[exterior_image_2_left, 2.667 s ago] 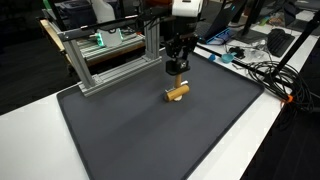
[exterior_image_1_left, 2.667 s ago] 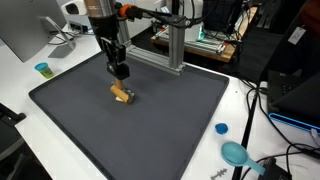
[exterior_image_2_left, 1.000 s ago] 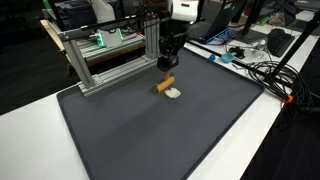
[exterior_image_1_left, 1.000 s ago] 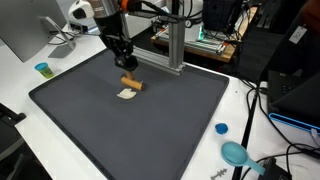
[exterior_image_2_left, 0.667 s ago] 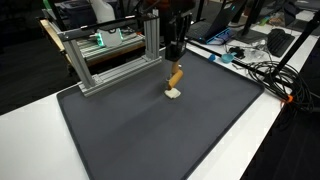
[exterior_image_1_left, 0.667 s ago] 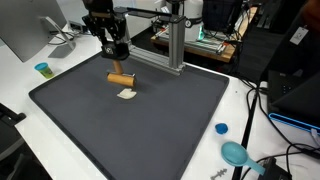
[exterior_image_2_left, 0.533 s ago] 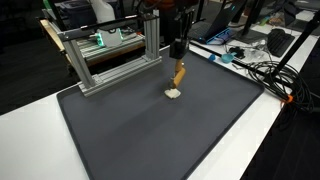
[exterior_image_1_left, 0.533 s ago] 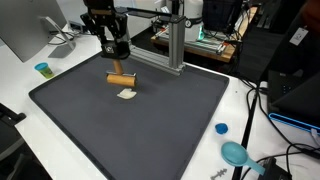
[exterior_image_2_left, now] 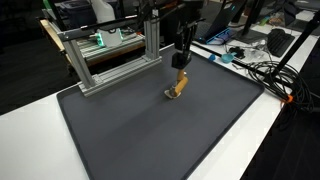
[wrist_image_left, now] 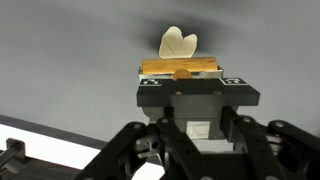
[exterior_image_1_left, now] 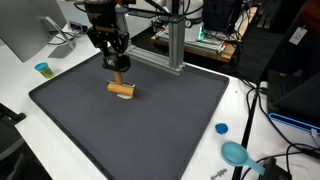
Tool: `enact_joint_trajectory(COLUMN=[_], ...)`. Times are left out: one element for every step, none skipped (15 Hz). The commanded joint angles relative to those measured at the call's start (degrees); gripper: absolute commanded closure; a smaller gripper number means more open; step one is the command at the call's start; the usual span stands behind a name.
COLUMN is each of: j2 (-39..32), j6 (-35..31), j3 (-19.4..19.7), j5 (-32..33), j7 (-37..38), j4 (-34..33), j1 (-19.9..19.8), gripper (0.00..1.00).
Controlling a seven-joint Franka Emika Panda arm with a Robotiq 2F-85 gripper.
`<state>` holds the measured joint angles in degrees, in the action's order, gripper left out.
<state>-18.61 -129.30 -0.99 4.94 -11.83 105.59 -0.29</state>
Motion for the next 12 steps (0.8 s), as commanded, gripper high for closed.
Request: enact_joint_trajectory(j2=[-1.88,-2.39,-3.08,-3.6,-3.87,-4.13,-4.21,-4.25,-4.34,-4.41,-4.52,-4.66], j6=[-1.88,-1.78,-1.55,-1.32,-0.88,0.18,0.89,1.58,2.33,2.7,3.39,3.98], j3=[1.19,1.48,1.61,1.56,1.75,2.02,2.19,2.35,2.35,2.42,2.56,2.51], j5=[4.16,5.09,5.49,5.57,6.33,7.31,8.18,9.11,9.71,10.34,11.05,11.32], j7=[4.86,5.85,6.54,6.82,7.49,8.03,8.42,8.92,9.21,9.82,10.62,10.91], j4=[0.57,0.64,0.48,0.21,0.14,0.13,0.26,0.47,0.48,0.56,0.5,0.36], j1=[1.49,1.69,1.74,1.75,2.08,2.45,2.77,3.13,3.4,3.7,4.02,4.14], gripper=[0.79,0.79,0.79,0.79,0.79,0.79,0.79,0.79,0.79,0.79,0.79,0.79])
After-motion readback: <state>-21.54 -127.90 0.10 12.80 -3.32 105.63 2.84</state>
